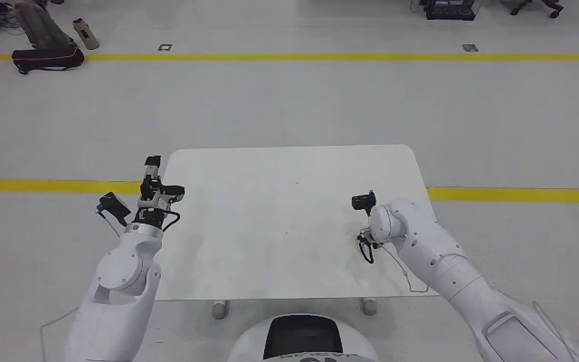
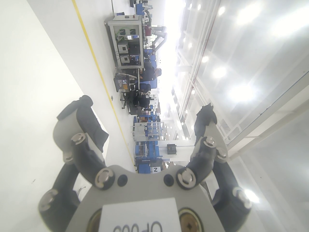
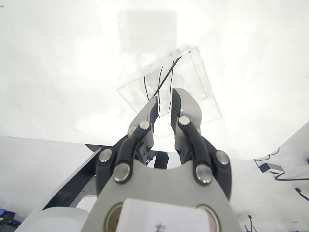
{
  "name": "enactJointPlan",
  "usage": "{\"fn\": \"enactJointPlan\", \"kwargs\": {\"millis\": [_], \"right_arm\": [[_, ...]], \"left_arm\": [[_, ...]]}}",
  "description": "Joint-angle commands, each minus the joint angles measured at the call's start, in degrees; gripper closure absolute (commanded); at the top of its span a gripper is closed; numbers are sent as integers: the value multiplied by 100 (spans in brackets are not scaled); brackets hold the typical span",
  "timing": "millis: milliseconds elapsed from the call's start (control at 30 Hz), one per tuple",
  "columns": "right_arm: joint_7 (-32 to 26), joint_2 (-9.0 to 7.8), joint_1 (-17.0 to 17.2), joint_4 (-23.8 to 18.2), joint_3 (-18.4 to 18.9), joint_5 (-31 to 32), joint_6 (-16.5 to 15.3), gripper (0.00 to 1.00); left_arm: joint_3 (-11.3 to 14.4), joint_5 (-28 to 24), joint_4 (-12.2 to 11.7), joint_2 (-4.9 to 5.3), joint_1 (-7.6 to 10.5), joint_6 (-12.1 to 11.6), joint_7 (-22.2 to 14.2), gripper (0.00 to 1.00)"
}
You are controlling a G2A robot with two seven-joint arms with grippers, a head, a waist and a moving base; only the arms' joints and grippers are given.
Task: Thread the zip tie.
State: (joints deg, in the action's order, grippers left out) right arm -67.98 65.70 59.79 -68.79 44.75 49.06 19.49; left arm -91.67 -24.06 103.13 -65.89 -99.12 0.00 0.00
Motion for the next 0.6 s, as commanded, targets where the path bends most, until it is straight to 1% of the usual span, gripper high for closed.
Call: {"fn": "enactJointPlan", "kwargs": {"millis": [0,200,267,567], "right_arm": [[19,22,-4,38,-6,24,-1,87],[68,110,-29,188,-22,115,-1,87],[92,148,-40,234,-44,187,-1,89],[12,309,-142,503,-136,336,-1,89]], "left_arm": [[0,0,0,0,0,0,0,0],[0,0,0,0,0,0,0,0],[0,0,0,0,0,0,0,0],[0,0,0,0,0,0,0,0]]}}
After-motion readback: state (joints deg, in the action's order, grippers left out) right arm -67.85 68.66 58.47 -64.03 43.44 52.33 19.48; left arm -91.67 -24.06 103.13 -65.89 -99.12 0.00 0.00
